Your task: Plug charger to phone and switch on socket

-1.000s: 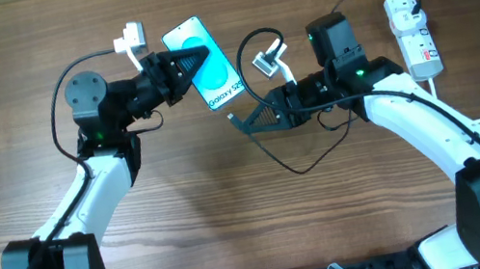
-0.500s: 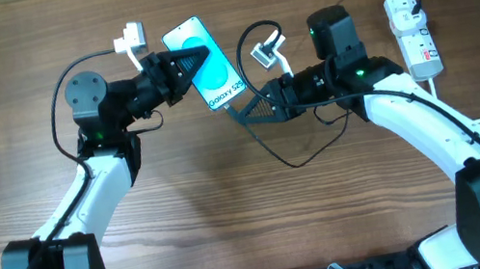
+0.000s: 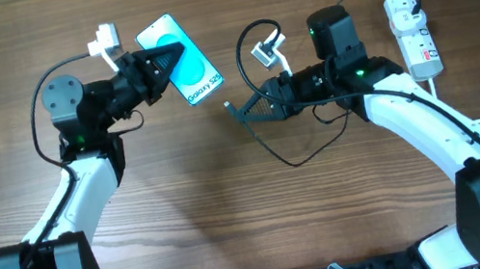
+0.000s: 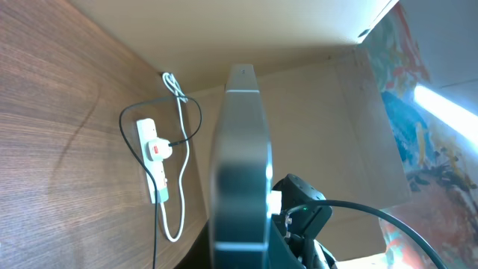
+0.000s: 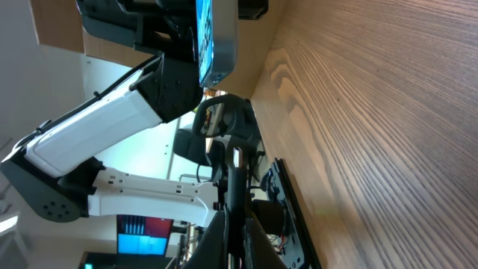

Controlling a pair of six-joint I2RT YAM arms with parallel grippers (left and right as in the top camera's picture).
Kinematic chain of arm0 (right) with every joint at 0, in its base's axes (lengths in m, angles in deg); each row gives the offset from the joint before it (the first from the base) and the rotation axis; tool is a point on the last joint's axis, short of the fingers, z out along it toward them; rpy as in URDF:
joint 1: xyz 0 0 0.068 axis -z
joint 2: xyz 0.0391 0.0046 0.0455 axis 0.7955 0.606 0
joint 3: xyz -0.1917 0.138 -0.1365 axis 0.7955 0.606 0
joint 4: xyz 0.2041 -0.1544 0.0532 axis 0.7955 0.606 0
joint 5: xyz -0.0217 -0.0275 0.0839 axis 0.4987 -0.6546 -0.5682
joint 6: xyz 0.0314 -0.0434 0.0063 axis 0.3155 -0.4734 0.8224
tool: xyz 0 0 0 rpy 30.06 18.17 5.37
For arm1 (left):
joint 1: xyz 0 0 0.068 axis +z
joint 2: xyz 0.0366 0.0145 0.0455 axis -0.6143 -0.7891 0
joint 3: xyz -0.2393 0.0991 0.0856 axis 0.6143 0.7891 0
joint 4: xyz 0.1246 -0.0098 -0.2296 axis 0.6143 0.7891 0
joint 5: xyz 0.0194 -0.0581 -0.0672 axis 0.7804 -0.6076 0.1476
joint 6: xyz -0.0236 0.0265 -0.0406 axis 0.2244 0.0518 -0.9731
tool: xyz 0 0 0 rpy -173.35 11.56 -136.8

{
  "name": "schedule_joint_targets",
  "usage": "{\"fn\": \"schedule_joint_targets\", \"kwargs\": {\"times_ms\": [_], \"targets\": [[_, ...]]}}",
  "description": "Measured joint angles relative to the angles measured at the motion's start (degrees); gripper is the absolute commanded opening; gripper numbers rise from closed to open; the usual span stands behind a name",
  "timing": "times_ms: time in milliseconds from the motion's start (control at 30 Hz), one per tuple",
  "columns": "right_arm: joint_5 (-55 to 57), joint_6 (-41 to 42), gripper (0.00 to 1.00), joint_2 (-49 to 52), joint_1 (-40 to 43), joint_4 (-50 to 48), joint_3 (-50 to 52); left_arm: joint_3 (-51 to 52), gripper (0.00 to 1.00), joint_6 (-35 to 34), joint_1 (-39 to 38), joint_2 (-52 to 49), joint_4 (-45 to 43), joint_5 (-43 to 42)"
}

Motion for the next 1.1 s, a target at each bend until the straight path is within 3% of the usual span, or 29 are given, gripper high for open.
{"fn": "schedule_joint_targets", "kwargs": {"times_ms": [367,1100], "targets": [[-1.1,3.4,0.04,0.0,0.0,-5.5,0.1,0.0,0.04,0.0,-0.8,0.0,0.8,-0.9],[-1.1,6.9,0.04,0.0,-0.1,-7.3,0.1,0.0,0.04,0.0,-2.6,0.0,0.8,-0.6]]}}
